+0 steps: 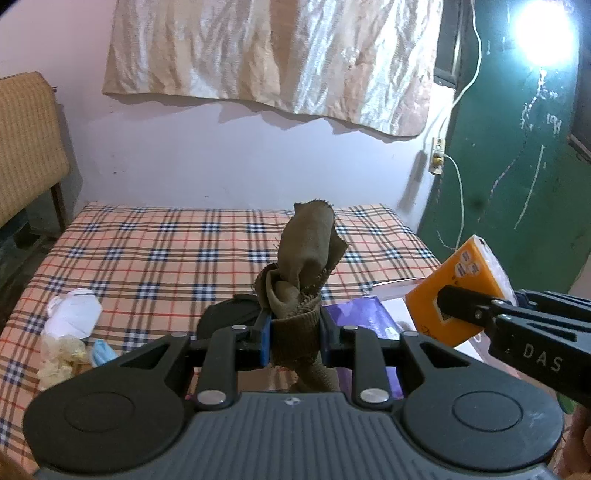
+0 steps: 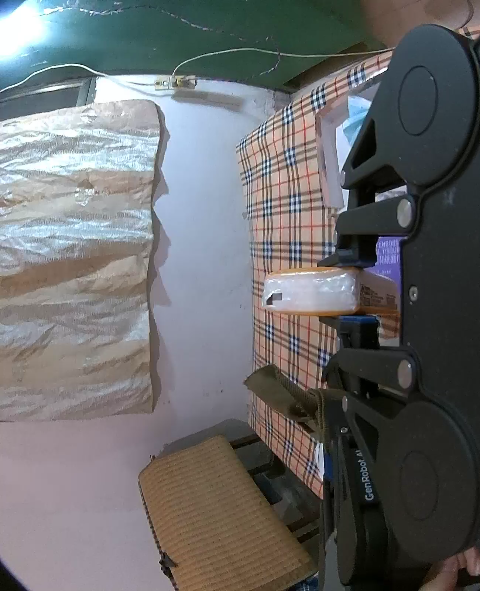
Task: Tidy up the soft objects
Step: 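Carry the olive-green cloth and the orange pack toward the tray, then open both tools over the tray to drop the cloth and orange pack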
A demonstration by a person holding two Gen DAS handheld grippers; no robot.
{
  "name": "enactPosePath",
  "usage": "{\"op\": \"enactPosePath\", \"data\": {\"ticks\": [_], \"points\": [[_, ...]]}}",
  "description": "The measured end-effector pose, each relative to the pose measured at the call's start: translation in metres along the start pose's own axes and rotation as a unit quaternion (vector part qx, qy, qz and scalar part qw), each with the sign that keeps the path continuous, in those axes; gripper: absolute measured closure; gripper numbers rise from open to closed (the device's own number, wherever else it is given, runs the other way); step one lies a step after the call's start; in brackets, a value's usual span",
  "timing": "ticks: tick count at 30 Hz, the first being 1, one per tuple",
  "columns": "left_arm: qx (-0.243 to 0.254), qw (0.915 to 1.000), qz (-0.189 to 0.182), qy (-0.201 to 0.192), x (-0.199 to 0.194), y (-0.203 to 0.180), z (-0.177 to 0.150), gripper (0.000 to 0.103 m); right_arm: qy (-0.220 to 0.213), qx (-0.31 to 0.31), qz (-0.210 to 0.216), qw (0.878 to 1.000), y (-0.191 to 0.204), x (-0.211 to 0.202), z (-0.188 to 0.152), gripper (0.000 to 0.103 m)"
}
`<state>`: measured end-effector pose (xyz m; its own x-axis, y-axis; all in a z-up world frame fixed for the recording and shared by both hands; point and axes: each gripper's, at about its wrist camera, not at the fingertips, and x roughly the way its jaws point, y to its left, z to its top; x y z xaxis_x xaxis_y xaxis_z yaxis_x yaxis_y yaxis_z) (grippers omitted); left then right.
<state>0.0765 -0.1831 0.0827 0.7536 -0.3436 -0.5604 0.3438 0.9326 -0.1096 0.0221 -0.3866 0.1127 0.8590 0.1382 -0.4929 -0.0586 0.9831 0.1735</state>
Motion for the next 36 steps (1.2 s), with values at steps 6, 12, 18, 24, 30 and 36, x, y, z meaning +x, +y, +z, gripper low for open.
{"op": "enactPosePath", "data": {"ticks": [6,12,18,24,30,36], "points": [[0.008,0.9999,-0.014,0.004,0.006,-0.014,-0.001,0.076,0.000,0.008,-0.015,1.000,-0.017,-0.002,-0.001,0.076],[0.016,0.9994,-0.028,0.011,0.014,-0.030,-0.002,0.076,0.001,0.012,-0.030,0.999,-0.034,-0.002,-0.002,0.076],[0.023,0.9986,-0.043,0.017,0.024,-0.045,-0.002,0.076,0.002,0.019,-0.043,0.999,-0.050,0.000,-0.002,0.076],[0.030,0.9976,-0.058,0.025,0.036,-0.060,-0.004,0.076,0.007,0.027,-0.057,0.998,-0.066,0.002,-0.004,0.075],[0.037,0.9958,-0.077,0.034,0.049,-0.076,-0.005,0.076,0.013,0.033,-0.077,0.996,-0.089,0.005,-0.007,0.076],[0.040,0.9934,-0.095,0.050,0.064,-0.092,-0.012,0.076,0.026,0.041,-0.098,0.994,-0.120,0.011,-0.008,0.076]]}}
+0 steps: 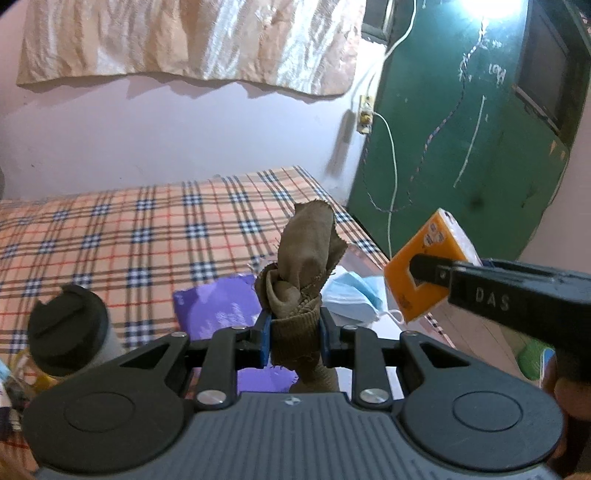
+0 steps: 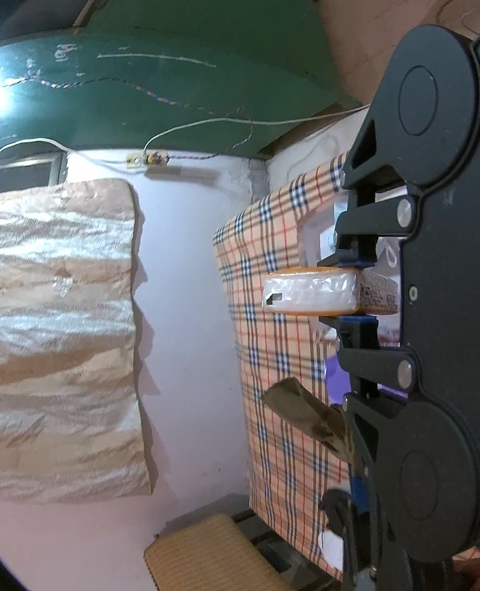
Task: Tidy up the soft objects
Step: 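Open both tools over the tray to drop the cloth and orange pack, then move both tools back toward the pile of soft items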
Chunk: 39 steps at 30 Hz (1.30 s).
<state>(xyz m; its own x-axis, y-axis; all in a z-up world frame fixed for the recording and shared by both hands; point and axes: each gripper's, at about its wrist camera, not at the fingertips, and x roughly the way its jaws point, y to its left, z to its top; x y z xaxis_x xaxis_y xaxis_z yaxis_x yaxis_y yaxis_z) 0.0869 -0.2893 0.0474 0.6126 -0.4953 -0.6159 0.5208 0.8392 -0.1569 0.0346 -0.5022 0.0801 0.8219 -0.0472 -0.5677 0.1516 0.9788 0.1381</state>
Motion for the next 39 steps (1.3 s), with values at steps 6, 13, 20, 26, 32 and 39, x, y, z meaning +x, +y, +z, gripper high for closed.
{"op": "enactPosePath", "data": {"ticks": [6,13,20,26,32,39], "points": [[0.004,0.9995,-0.025,0.019,0.017,-0.011,-0.007,0.076,0.022,0.002,0.000,1.000,-0.021,0.020,0.001,0.076],[0.007,0.9980,-0.049,0.041,0.035,-0.019,-0.018,0.073,0.040,-0.001,0.012,0.999,-0.027,0.044,0.004,0.075],[-0.003,0.9982,-0.051,0.031,0.036,-0.017,-0.016,0.035,0.037,0.009,0.024,0.999,-0.026,0.059,0.008,0.062],[-0.017,0.9991,-0.035,0.019,0.023,-0.009,-0.011,0.032,0.024,0.015,0.023,0.999,-0.024,0.050,0.009,0.051],[-0.006,0.9999,-0.005,0.007,-0.003,-0.002,-0.011,0.028,0.013,0.015,0.005,1.000,-0.018,0.020,0.006,0.051],[-0.023,0.9995,0.021,-0.005,-0.032,0.020,-0.014,0.025,-0.002,-0.006,0.008,1.000,0.006,-0.016,-0.004,0.050]]}}
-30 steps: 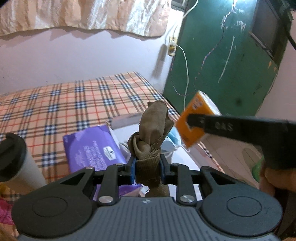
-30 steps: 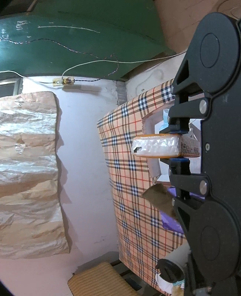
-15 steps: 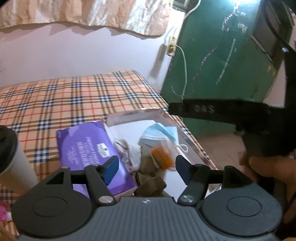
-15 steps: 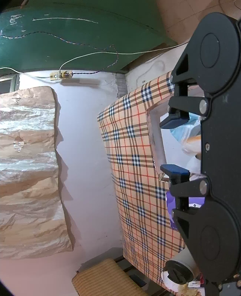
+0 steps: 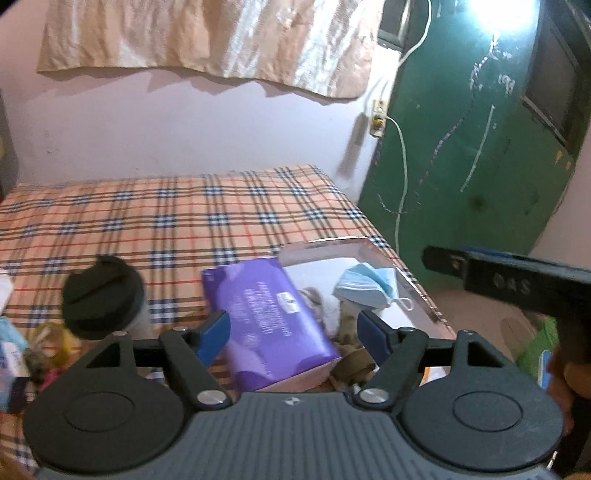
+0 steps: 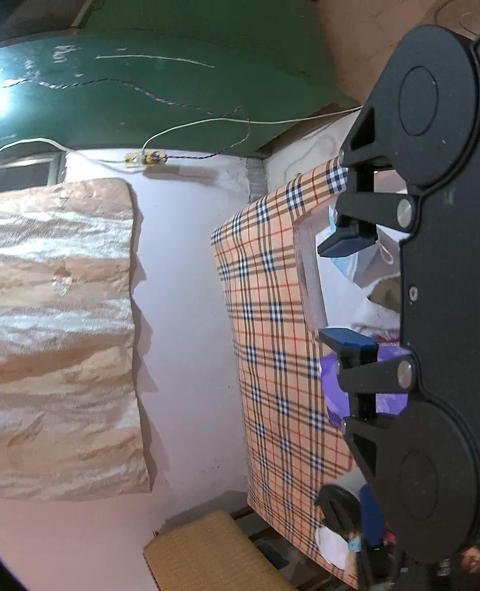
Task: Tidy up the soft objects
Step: 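Move both tools back toward the pile of soft items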
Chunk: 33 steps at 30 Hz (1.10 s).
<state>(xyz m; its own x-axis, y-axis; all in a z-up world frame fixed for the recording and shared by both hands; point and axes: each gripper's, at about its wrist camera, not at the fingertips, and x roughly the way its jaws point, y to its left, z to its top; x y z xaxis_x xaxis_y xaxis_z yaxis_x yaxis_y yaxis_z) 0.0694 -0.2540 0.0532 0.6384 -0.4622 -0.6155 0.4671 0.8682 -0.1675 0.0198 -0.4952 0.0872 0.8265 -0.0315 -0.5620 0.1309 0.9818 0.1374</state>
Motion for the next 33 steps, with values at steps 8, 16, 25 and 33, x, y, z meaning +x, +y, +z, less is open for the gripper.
{"op": "enactPosePath", "data": {"ticks": [8,16,25,33], "points": [[-0.009,0.9995,0.026,-0.012,-0.030,0.024,-0.006,0.025,-0.004,-0.006,0.021,1.000,0.039,-0.022,-0.015,0.046],[-0.029,0.9982,0.050,-0.016,-0.049,0.050,-0.016,0.025,0.005,-0.011,0.044,0.999,0.076,-0.028,-0.030,0.036],[-0.054,0.9957,0.074,-0.009,-0.064,0.085,-0.033,0.025,0.016,-0.032,0.078,0.996,0.119,-0.029,-0.043,0.034],[-0.073,0.9931,0.092,-0.006,-0.076,0.114,-0.045,0.025,0.032,-0.056,0.104,0.992,0.157,-0.024,-0.055,0.034]]}}
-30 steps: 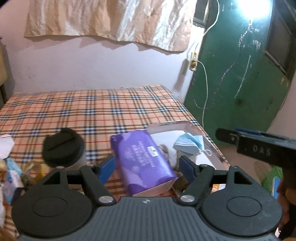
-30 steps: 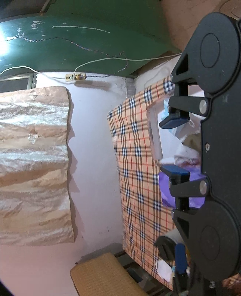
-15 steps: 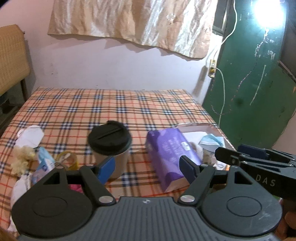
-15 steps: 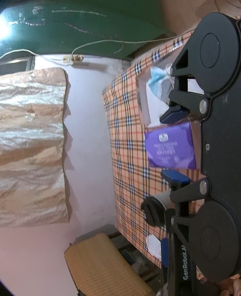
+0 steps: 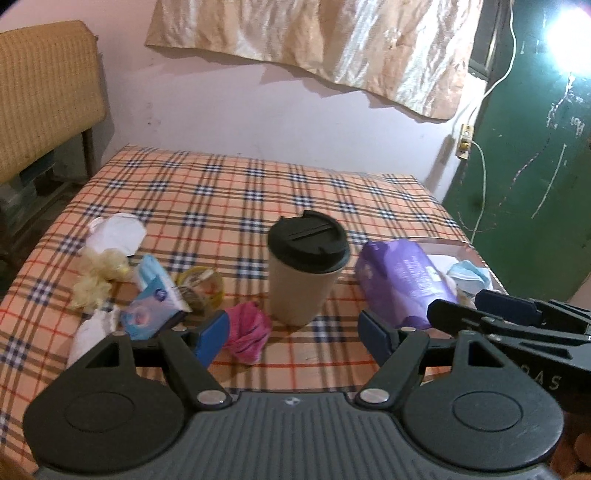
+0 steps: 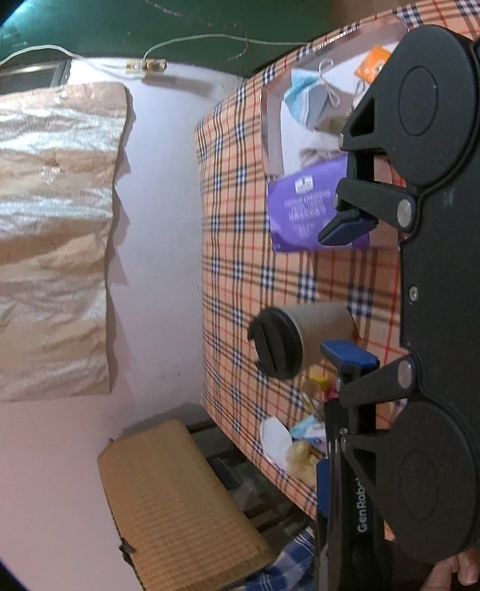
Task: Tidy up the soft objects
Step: 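Move both tools back toward the pile of soft items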
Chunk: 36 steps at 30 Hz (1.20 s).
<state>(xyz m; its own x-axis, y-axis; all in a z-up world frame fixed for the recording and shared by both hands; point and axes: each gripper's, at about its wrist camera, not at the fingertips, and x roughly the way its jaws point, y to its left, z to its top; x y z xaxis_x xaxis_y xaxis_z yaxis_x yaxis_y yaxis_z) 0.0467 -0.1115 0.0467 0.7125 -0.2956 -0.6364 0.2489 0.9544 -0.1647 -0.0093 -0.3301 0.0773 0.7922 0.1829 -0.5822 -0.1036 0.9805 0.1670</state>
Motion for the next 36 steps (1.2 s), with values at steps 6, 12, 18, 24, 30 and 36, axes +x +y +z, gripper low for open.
{"op": "enactPosePath", "data": {"ticks": [6,12,18,24,30,36], "points": [[-0.010,0.9999,0.013,-0.002,-0.005,0.018,-0.003,0.025,0.010,-0.011,0.017,1.000,0.022,0.009,-0.003,0.034],[-0.020,0.9995,0.024,0.000,-0.011,0.039,-0.009,0.025,0.020,-0.018,0.032,0.999,0.041,0.017,-0.007,0.033],[-0.035,0.9989,0.030,0.002,-0.017,0.061,-0.016,0.025,0.028,-0.023,0.055,0.998,0.062,0.023,-0.014,0.033],[-0.050,0.9981,0.037,0.006,-0.020,0.082,-0.026,0.025,0.044,-0.032,0.080,0.995,0.082,0.032,-0.022,0.033],[-0.060,0.9973,0.040,0.013,-0.018,0.098,-0.035,0.025,0.060,-0.036,0.094,0.993,0.095,0.043,-0.030,0.033],[-0.067,0.9953,0.067,0.021,-0.008,0.121,-0.043,0.024,0.072,-0.031,0.092,0.993,0.095,0.054,-0.035,0.033]]}}
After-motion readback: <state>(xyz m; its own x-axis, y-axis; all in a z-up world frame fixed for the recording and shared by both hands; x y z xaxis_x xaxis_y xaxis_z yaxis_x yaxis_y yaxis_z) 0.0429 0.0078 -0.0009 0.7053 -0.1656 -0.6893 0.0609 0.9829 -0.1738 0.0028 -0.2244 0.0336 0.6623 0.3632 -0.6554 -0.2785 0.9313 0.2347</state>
